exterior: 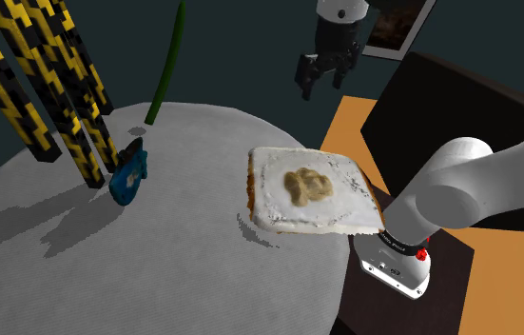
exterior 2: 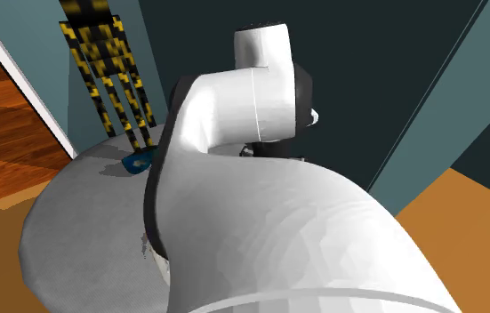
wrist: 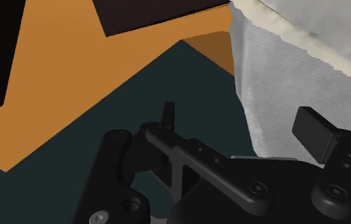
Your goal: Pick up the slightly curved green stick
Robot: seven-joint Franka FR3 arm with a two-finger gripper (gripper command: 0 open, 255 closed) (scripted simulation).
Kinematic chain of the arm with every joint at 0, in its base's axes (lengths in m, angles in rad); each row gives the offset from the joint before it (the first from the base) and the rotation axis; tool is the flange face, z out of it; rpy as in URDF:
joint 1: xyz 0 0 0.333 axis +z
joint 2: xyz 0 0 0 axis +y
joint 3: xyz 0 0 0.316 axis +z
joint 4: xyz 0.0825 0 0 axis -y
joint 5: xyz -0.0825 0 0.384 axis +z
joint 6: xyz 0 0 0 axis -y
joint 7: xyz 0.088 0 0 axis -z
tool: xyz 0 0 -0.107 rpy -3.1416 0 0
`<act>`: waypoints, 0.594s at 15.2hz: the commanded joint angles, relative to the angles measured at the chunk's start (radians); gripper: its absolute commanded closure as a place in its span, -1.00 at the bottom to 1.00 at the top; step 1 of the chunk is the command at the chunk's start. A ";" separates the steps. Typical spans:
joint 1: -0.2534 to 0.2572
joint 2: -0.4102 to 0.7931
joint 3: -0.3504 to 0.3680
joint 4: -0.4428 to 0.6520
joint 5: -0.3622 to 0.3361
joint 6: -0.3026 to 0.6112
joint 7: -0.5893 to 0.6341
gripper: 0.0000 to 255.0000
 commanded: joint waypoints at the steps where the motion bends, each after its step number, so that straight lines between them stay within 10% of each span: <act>1: -0.004 0.032 0.049 0.012 0.016 0.047 0.094 -1.00; 9: -0.062 0.247 0.248 0.154 -0.018 0.208 0.464 -1.00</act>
